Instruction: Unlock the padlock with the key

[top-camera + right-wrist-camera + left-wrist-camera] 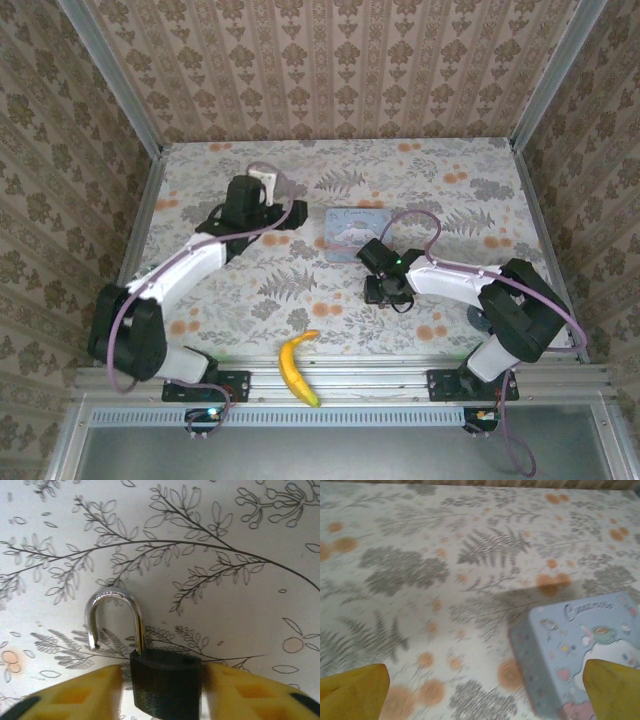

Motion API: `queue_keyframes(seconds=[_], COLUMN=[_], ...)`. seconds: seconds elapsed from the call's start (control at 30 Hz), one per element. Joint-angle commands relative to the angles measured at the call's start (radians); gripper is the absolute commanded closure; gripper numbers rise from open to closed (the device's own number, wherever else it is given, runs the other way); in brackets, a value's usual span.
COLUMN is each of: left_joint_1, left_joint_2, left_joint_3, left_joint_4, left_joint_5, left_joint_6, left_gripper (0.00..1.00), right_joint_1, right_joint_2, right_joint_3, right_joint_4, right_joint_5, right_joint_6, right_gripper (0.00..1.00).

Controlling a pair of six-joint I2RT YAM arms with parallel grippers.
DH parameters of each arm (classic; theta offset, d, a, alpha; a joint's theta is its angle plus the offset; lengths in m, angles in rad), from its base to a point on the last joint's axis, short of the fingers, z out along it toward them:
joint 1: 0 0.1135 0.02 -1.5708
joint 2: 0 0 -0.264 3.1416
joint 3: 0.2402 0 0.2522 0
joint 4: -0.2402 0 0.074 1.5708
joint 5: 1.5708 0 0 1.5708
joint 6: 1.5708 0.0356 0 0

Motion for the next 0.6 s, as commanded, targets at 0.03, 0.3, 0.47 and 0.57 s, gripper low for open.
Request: queue_keyframes(seconds=[0.03, 0.3, 0.47, 0.57], left_joint_1=[0.008, 0.047, 0.073, 0.083], left_joint_2=[-0.187, -0.602, -0.759, -0.826], left_joint_3=[-0.104, -0.383, -0.507, -0.59], left_joint_4=[-0.052, -0.058, -0.023, 0.056], left_joint_5=[-0.236, -0.531, -0.65, -0.706], left_joint_6=[-0.046, -0.031, 0.074, 0.12], left_gripper=[0.0, 0.0, 0.0, 0.0], right_joint_1=[0.01, 0.004, -0.077, -0.16], right_joint_2=[-0.059, -0.31, -0.446, -0.516], right_joint_3=[0.028, 0.059, 0.013, -0.044], right_joint_4=[-0.055, -0.15, -0.127, -0.049], right_joint_5=[0.015, 0.18, 0.308, 0.333], right_joint_6=[-0.013, -0.108, -0.166, -0.214], right_gripper=[0.38, 0.25, 0.0, 0.0])
